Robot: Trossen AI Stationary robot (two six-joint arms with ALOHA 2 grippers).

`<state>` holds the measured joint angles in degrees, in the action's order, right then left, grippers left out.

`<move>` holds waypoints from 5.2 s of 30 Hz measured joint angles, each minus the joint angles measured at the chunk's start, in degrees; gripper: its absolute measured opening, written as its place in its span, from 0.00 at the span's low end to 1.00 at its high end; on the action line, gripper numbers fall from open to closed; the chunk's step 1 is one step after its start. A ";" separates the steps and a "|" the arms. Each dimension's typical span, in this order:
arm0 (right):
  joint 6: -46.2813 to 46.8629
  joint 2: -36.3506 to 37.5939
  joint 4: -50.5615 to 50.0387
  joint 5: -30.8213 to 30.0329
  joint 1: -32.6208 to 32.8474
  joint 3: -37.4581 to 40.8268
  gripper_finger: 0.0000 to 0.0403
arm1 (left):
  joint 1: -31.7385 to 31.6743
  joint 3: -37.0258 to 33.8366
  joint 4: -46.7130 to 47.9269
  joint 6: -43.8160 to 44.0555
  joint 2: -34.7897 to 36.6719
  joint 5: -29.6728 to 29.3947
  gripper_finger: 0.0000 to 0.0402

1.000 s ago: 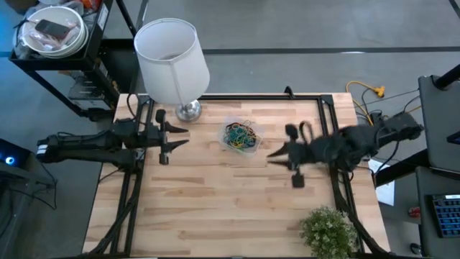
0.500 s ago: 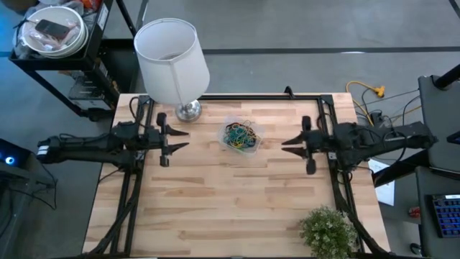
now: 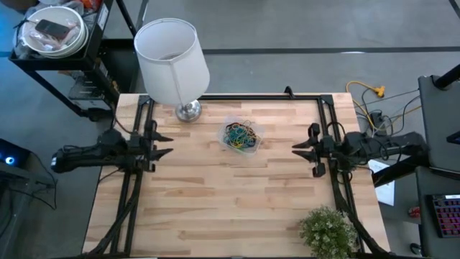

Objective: Pick and place rubber bands into bin
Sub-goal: Return to Home Position

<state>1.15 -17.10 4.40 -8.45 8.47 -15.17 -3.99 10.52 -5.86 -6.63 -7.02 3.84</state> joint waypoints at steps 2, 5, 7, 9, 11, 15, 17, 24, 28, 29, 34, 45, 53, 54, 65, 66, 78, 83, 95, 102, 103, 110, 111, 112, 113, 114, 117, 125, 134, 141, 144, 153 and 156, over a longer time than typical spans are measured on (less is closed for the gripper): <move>0.39 1.27 2.62 -0.02 -0.01 1.69 0.17 | 0.00 -1.57 0.04 0.32 2.91 0.08 0.35; 1.00 1.88 5.66 0.79 0.00 3.95 0.17 | 0.00 -3.77 -0.38 0.37 5.79 0.75 0.35; 1.05 1.59 6.49 1.26 0.00 5.34 0.17 | 0.00 -4.80 0.12 0.40 5.28 0.81 0.35; 1.70 1.26 7.61 1.42 0.00 6.17 0.17 | 0.00 -5.12 -0.96 0.39 4.74 1.03 0.35; 1.90 1.17 8.84 1.44 0.00 6.81 0.17 | 0.05 -6.27 -3.62 0.37 3.48 1.02 0.35; 2.81 1.03 9.76 1.47 0.00 8.34 0.17 | 0.05 -9.23 -8.29 1.14 3.96 1.68 0.35; 2.94 0.98 11.47 1.51 0.02 9.36 0.17 | 0.05 -10.02 -9.15 1.81 4.68 1.74 0.35; 3.44 0.91 16.13 1.49 0.11 12.36 0.17 | 0.03 -10.02 -8.60 1.76 5.12 1.97 0.35; 4.38 0.87 18.40 1.47 0.15 14.46 0.17 | 0.03 -10.05 -8.60 1.55 4.89 2.05 0.35; 4.43 0.88 18.74 1.49 0.15 14.63 0.17 | 0.03 -10.05 -8.64 1.52 4.92 2.05 0.35; -1.92 0.45 18.68 8.65 0.15 14.66 0.17 | 0.03 -10.07 -8.65 -0.12 5.12 2.05 0.35; -5.03 5.43 15.62 14.97 -7.17 14.44 0.17 | -0.02 -10.11 -9.02 -1.25 5.00 2.03 0.35; -1.18 6.11 11.80 11.42 -10.78 14.61 0.17 | -0.02 -10.16 -8.36 -1.29 4.93 1.94 0.35; -0.43 6.17 11.91 11.39 -11.24 14.61 0.17 | -0.02 -10.16 -8.31 -1.29 4.93 1.94 0.35; 4.91 6.22 5.38 16.15 -12.48 14.63 0.17 | -0.02 -10.18 -8.12 -1.29 5.36 1.94 0.35; 4.37 6.35 6.32 17.17 -12.42 14.64 0.17 | -0.02 -10.18 -8.14 -1.29 5.34 1.94 0.35; 1.18 17.10 4.30 20.89 -11.98 14.66 0.17 | -0.02 -10.22 -8.12 -1.27 5.30 1.96 0.35; 1.92 16.71 4.39 21.87 -11.70 14.20 0.17 | -0.02 -10.22 -8.11 -1.29 5.24 2.00 0.35; 4.15 16.30 -3.27 13.86 -9.46 14.59 0.17 | -0.02 -10.22 -6.42 -1.82 5.04 1.69 0.35; 3.42 16.30 -3.14 14.47 -9.46 14.59 0.17 | 0.00 -10.22 -5.07 -1.65 4.91 0.87 0.35; 3.40 16.30 -3.14 14.49 -9.46 14.59 0.17 | -0.02 -10.22 -4.47 -1.37 4.84 0.26 0.35; 3.41 16.25 -3.12 14.49 -9.46 14.59 0.17 | -0.02 -10.22 2.49 0.61 4.80 -13.93 0.35; 3.43 16.25 -3.12 14.49 -9.46 14.61 0.17 | -0.02 -10.22 2.94 0.61 4.80 -14.51 0.35; 3.45 16.25 -3.12 14.49 -9.46 14.61 0.17 | -0.02 -10.22 2.92 0.56 4.80 -14.78 0.35; 3.49 16.25 -3.10 14.49 -9.46 14.61 0.17 | -0.02 -10.22 2.92 0.28 4.81 -14.87 0.35; 3.50 16.25 -3.07 14.51 -9.46 14.61 0.17 | -0.02 -10.22 2.97 -0.12 4.82 -14.87 0.35; 3.62 16.25 -3.07 14.50 -9.46 14.61 0.17 | -0.02 -10.22 3.05 -1.25 4.83 -15.43 0.35; 3.52 16.21 -3.05 14.51 -9.46 14.64 0.17 | -0.02 -10.22 3.16 -1.73 3.83 -15.50 0.35; 3.41 16.21 -3.07 14.49 -9.46 14.64 0.17 | -0.02 -10.22 3.23 -1.24 -0.68 -15.10 0.35; 3.70 16.21 -3.07 14.49 -9.46 14.64 0.17 | -0.02 -10.22 3.16 0.94 -1.07 -14.24 0.35; 4.28 16.21 -3.07 14.49 -9.47 14.64 0.17 | -0.02 -10.22 3.10 1.88 1.13 -13.92 0.35; 4.46 16.21 -3.07 14.47 -9.49 14.64 0.17 | -0.04 -10.22 4.53 2.90 4.96 -6.90 0.35; 4.46 16.21 -3.07 14.47 -9.46 14.64 0.17 | -0.06 -10.24 4.54 2.86 4.06 -7.12 0.35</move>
<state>5.61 -0.89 1.32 6.02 -1.00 -0.54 -4.05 0.28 -1.31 -3.76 -2.96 -3.27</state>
